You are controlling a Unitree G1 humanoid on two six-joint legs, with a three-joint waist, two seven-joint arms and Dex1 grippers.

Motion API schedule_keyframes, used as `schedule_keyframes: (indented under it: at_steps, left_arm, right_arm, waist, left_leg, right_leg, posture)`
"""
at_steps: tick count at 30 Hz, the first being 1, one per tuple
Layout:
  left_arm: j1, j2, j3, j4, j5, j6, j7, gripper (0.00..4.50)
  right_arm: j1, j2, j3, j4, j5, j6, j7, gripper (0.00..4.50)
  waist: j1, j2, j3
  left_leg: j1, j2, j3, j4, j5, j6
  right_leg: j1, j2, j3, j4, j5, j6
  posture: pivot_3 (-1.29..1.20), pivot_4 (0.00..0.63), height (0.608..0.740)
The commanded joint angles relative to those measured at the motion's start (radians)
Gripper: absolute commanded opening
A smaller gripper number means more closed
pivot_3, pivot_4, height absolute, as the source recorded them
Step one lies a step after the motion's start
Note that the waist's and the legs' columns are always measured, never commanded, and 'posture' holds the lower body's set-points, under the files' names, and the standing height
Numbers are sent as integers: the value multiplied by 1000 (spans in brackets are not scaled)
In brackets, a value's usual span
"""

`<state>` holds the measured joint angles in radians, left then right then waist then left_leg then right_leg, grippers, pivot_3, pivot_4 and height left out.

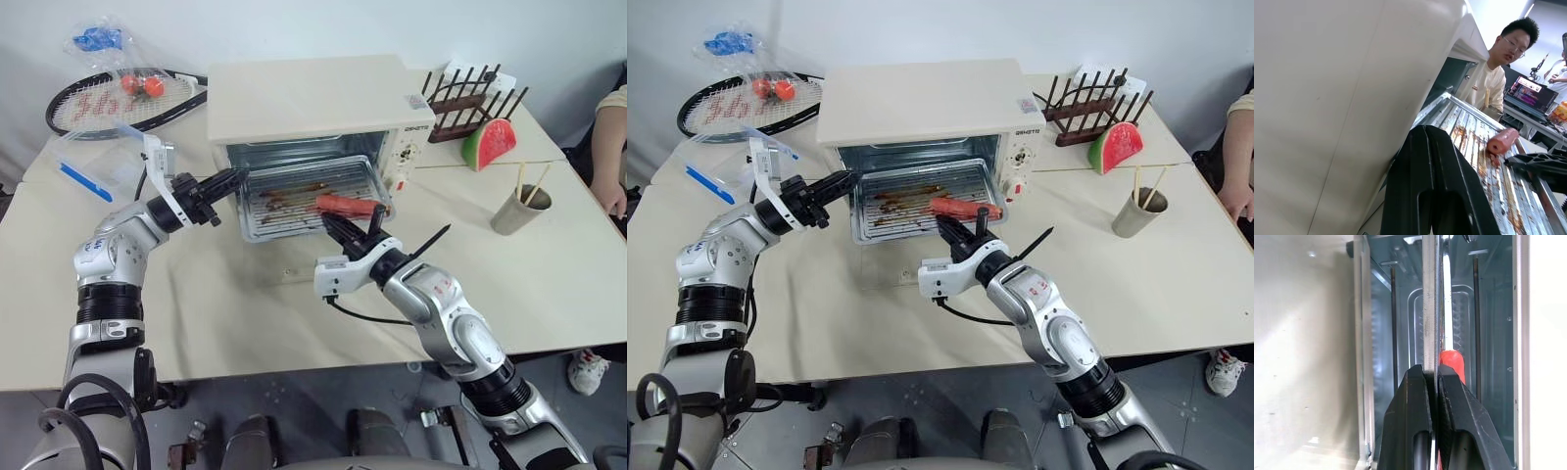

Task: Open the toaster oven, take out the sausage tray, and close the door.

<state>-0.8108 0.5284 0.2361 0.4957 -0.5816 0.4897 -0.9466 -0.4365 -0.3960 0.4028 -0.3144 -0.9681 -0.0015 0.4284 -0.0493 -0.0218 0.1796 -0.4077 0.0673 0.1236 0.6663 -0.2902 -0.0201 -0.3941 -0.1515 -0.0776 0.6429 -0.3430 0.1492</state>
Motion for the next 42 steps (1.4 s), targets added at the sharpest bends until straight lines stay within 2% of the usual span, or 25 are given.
schedule_keyframes:
  at_steps: [1, 9, 16, 19, 25, 28, 30, 34, 42]
  left_arm:
    - [-18, 17, 21, -11, -4, 8, -2, 19]
    - [55, 65, 13, -128, -35, 130, -37, 19]
    - [190, 164, 121, -285, -173, 379, -5, 2024]
    - [260, 242, 170, -330, -271, 613, 6, 2861]
    - [274, 210, 301, -346, -403, 878, 180, 4484]
    - [239, 173, 369, -320, -460, 1064, 274, 4484]
    - [214, 139, 399, -273, -537, 1117, 351, 4484]
    - [209, 58, 412, -231, -721, 1125, 518, 4484]
    - [231, -86, 414, -246, -983, 1077, 826, 4484]
  right_arm:
    - [34, -27, -36, -121, 35, -27, 27, 0]
    - [65, -77, -75, -162, 80, -56, 63, 0]
    - [64, -104, -105, -157, 95, -77, 64, 0]
    - [65, -109, -108, -155, 101, -91, 64, 0]
    - [65, -115, -115, -151, 116, -118, 66, 0]
    - [68, -119, -119, -153, 125, -133, 70, 0]
    - [70, -124, -119, -154, 128, -141, 71, 0]
    - [73, -125, -121, -159, 127, -148, 71, 0]
    - [79, -121, -121, -163, 124, -153, 71, 0]
  waist:
    - [2, 0, 0]
    - [7, 0, 0]
    - [12, 0, 0]
    - [15, -1, 0]
    - [24, -1, 0]
    - [23, -2, 0]
    - [22, -2, 0]
    - [21, -2, 0]
    - [22, -2, 0]
  left_leg:
    - [0, 0, 0, 0, 0, 0]
    - [0, 0, 0, 0, 0, 0]
    - [0, 0, -1, 0, 0, 0]
    - [0, 0, -1, 0, 0, 0]
    - [1, 0, -2, 1, 0, 0]
    - [1, 0, -3, 2, 0, 0]
    - [1, 0, -3, 1, 0, 0]
    - [1, 0, -3, 1, 0, 0]
    - [2, 0, -3, 1, 0, 0]
  right_leg:
    - [0, 0, 0, 0, 0, 0]
    - [0, 0, 0, 0, 0, 0]
    - [0, 0, 0, 0, 0, 0]
    - [1, 0, 0, 0, 0, 0]
    - [2, 0, 1, 0, 0, 0]
    - [2, 0, 1, 0, 0, 0]
    - [2, 0, 1, 1, 0, 0]
    - [2, 0, 1, 1, 0, 0]
    - [2, 0, 2, 1, 0, 0]
  posture:
    - [0, 150, 740]
    - [0, 150, 740]
    - [0, 150, 740]
    - [0, 150, 740]
    - [0, 150, 740]
    - [0, 150, 740]
    - [0, 150, 740]
    - [0, 150, 740]
    - [0, 150, 740]
